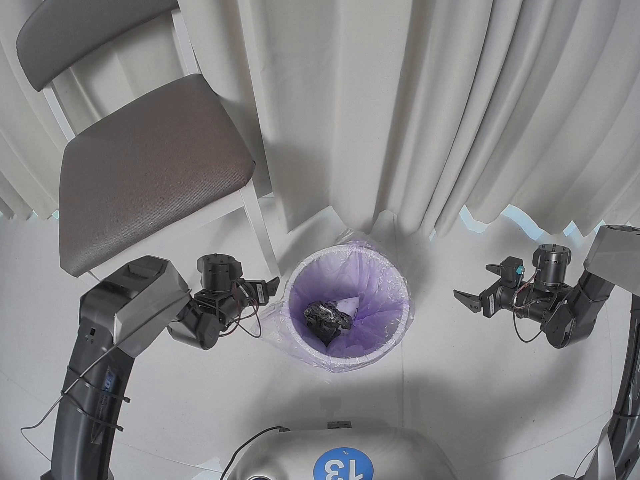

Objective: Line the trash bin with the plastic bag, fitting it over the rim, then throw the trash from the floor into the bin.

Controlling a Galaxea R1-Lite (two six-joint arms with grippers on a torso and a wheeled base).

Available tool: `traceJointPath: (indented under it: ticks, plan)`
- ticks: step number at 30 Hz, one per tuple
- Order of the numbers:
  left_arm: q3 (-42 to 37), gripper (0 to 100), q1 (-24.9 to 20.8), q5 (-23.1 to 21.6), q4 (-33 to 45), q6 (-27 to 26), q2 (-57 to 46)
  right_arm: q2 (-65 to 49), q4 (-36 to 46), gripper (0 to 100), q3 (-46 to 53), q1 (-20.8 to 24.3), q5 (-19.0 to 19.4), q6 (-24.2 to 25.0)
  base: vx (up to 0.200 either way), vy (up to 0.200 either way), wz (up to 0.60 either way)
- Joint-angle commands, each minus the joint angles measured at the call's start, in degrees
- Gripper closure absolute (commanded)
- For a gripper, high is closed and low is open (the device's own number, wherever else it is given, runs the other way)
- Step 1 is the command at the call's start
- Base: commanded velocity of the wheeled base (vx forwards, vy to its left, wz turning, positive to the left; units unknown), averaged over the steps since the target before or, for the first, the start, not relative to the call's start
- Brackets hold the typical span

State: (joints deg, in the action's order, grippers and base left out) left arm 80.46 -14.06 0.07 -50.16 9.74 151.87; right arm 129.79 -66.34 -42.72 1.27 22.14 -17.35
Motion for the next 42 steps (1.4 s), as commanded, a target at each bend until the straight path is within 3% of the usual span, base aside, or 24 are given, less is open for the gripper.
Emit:
traceJointPath:
  ticks: [1, 9, 11, 13, 19, 24, 27, 29, 37, 38, 39, 40, 42]
  plan:
    - [-15.6, 0, 1.7, 0.1, -7.6, -0.2, -13.4, -1.2, -2.7, 0, 3.0, 0.5, 0.0, 0.6, 0.0, 0.0, 0.0]
    - [-34.6, 0, 0.8, -2.2, -12.1, -0.8, -25.4, -5.1, -5.4, 0, 9.0, 0.6, -0.2, 0.7, 0.0, 0.0, 0.0]
    - [-42.5, 0, -0.2, -7.5, -15.3, -1.3, -31.3, -8.2, -6.3, 0, 11.6, 0.6, -0.2, 0.7, 0.0, 0.0, 0.0]
    - [-46.6, 0, -1.3, -9.6, -16.5, -2.4, -35.2, -11.1, -5.9, 0, 12.7, 0.6, -0.3, 0.7, 0.0, 0.0, 0.0]
    - [-50.5, 0, -5.5, -10.0, -16.1, -3.9, -43.9, -16.3, -6.0, 0, 15.0, 0.4, -0.3, 0.8, 0.0, 0.0, 0.0]
    - [-53.4, 0, -8.7, -13.0, -16.1, -3.6, -52.4, -24.2, -6.4, 0, 18.1, 0.4, -0.5, 5.3, 0.0, 0.0, 0.0]
    - [-54.4, 0, -9.1, -16.9, -16.3, -3.1, -57.1, -28.7, -6.4, 0, 18.6, 0.4, -0.5, 9.0, 0.0, 0.0, 0.0]
    - [-54.3, 0, -9.1, -17.1, -16.4, -3.1, -58.7, -30.3, -6.4, 0, 18.5, 0.4, -0.6, 10.3, 0.0, 0.0, 0.0]
    - [-46.2, 0, -0.3, -15.9, -13.2, -4.6, -65.8, -37.9, -5.7, 0, 12.3, -1.0, -0.9, 13.2, 0.0, 0.0, 0.0]
    - [-41.1, 0, 4.6, -15.9, -7.1, -4.5, -69.1, -38.8, -5.7, 0, 9.1, -2.0, -1.6, 13.9, 0.0, 0.0, 0.0]
    - [-41.1, 0, 4.6, -15.9, -7.1, -4.5, -69.1, -38.8, -5.7, 0, 9.1, -2.0, -1.6, 13.9, 0.0, 0.0, 0.0]
    - [-37.1, 0, 8.7, -16.1, -2.9, -4.4, -70.8, -38.9, -5.1, 0, 6.2, -2.8, -2.3, 14.4, 0.0, 0.0, 0.0]
    - [-31.9, 0, 12.5, -16.2, 0.7, -4.6, -71.6, -39.5, -2.0, 0, 2.5, -3.5, -2.5, 14.4, 0.0, 0.0, 0.0]
